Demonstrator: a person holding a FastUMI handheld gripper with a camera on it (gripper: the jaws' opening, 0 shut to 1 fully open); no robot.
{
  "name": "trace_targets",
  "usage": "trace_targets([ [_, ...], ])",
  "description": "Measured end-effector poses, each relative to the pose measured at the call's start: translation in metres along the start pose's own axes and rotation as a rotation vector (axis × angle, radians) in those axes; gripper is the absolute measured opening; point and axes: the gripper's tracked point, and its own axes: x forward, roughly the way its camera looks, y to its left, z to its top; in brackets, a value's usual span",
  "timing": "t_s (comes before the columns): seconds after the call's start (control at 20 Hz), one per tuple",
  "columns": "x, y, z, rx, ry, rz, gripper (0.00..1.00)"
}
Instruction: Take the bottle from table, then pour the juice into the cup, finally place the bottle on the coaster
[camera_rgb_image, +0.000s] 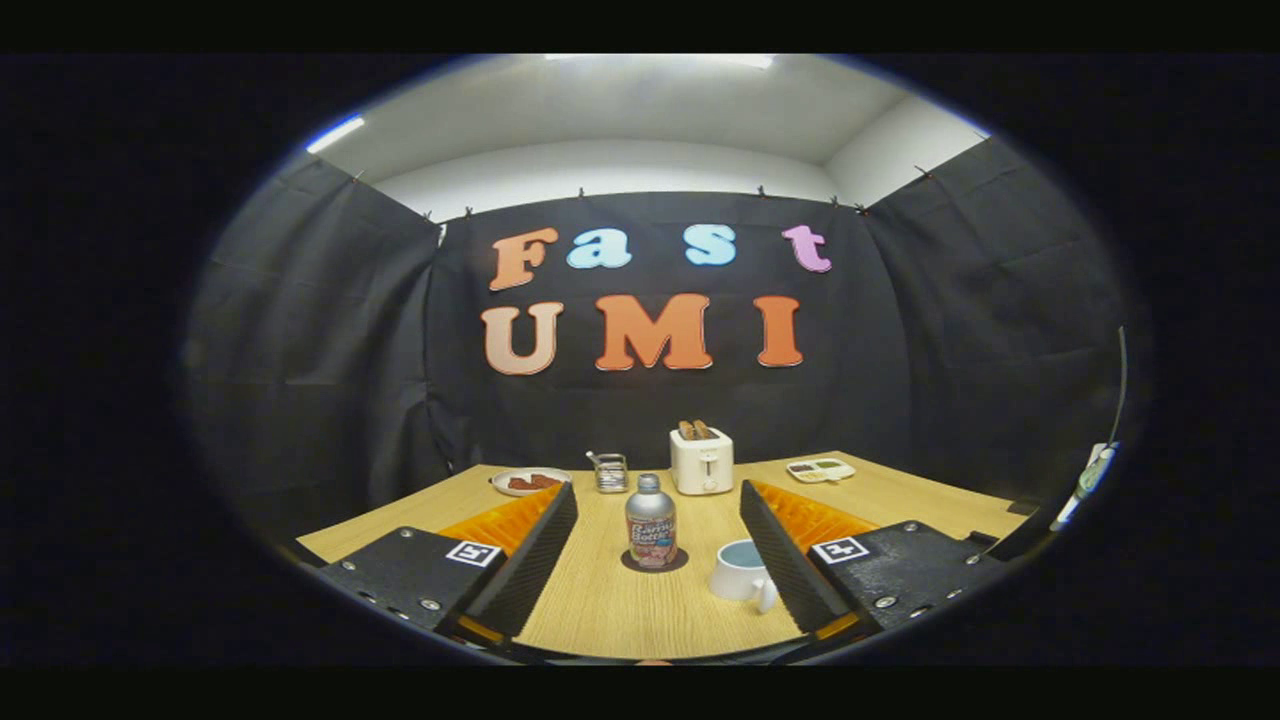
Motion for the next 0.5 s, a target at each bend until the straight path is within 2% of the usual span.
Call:
trace_targets([
  [0.5,-0.016,0.02,0.017,-0.028,-0.037,0.04,0.97],
])
